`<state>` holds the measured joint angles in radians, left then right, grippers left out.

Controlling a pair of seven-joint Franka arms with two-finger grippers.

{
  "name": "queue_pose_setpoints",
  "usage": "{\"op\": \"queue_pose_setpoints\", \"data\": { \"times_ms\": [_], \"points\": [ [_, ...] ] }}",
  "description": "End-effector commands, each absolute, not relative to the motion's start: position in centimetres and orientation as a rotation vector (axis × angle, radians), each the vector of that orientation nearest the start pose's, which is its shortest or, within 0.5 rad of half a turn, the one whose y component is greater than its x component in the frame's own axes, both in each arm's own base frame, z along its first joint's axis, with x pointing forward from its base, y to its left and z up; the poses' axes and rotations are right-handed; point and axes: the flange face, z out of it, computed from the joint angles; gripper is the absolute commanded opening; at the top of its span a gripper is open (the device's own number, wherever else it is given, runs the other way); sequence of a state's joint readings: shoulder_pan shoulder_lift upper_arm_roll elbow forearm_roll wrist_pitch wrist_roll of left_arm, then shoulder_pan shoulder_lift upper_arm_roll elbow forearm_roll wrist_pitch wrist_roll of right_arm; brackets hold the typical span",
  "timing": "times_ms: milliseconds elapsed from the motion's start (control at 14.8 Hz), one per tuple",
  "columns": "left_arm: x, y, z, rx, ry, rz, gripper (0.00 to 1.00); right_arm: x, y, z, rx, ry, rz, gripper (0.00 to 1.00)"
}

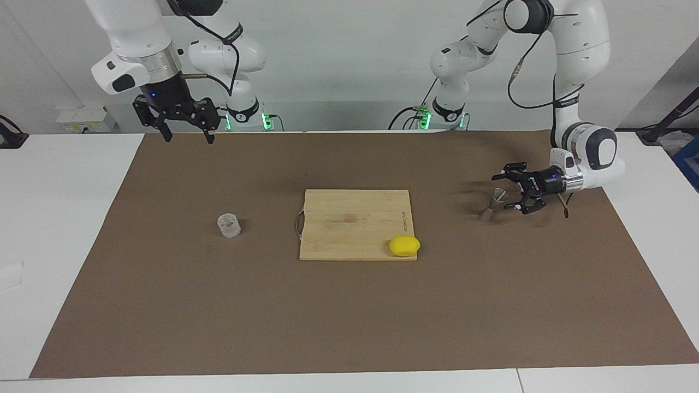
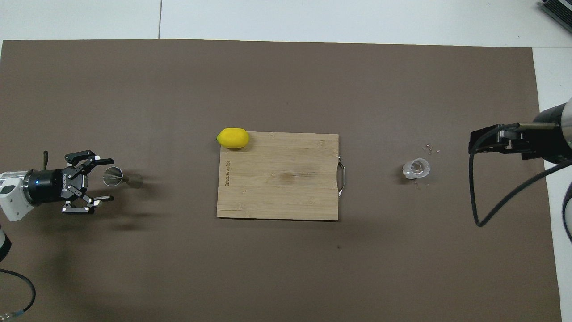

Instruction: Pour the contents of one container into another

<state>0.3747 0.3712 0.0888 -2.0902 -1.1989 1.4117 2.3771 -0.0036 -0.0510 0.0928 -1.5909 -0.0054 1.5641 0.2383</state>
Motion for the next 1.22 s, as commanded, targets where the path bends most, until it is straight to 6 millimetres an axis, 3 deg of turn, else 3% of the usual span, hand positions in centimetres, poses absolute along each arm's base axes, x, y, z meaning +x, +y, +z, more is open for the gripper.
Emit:
{"op": "queue_pose_setpoints", "data": {
  "times_ms": [0,270,405,608,743,878,946,1081,1149],
  "points": [
    [49.4,12.4,26.4,1.389,-1.153,1.141,1.0,54.2,5.0,62.7,-3.1,0.411,-0.032,0.97],
    [49.1,12.1,25.8,1.377,-1.174,1.159,1.0,55.4,4.4,60.7,-3.058,0.643,-0.012,0.95],
    [49.1,12.1,25.8,1.376,-1.176,1.159,0.95,55.3,4.2,59.4,-3.051,0.678,0.027,0.91],
    [49.1,12.2,25.9,1.374,-1.178,1.166,0.7,54.6,4.5,58.3,-3.051,0.706,0.06,0.9],
    [49.2,12.3,26.0,1.373,-1.173,1.175,0.59,54.4,4.4,58.2,-3.019,0.846,0.065,0.91],
    [49.4,12.5,26.2,1.372,-1.178,1.184,0.49,54.6,4.8,58.1,-2.97,0.992,0.041,0.74],
    [49.5,12.6,26.3,1.375,-1.172,1.196,0.43,54.6,4.7,57.7,-2.937,1.059,0.027,0.74],
    [49.9,12.6,26.7,1.371,-1.171,1.209,0.35,54.5,4.7,57.3,-2.857,1.103,0.07,0.84],
    [50.1,12.5,26.9,1.366,-1.169,1.217,0.33,54.5,4.2,56.6,-2.827,1.161,0.094,0.98]
  ]
}}
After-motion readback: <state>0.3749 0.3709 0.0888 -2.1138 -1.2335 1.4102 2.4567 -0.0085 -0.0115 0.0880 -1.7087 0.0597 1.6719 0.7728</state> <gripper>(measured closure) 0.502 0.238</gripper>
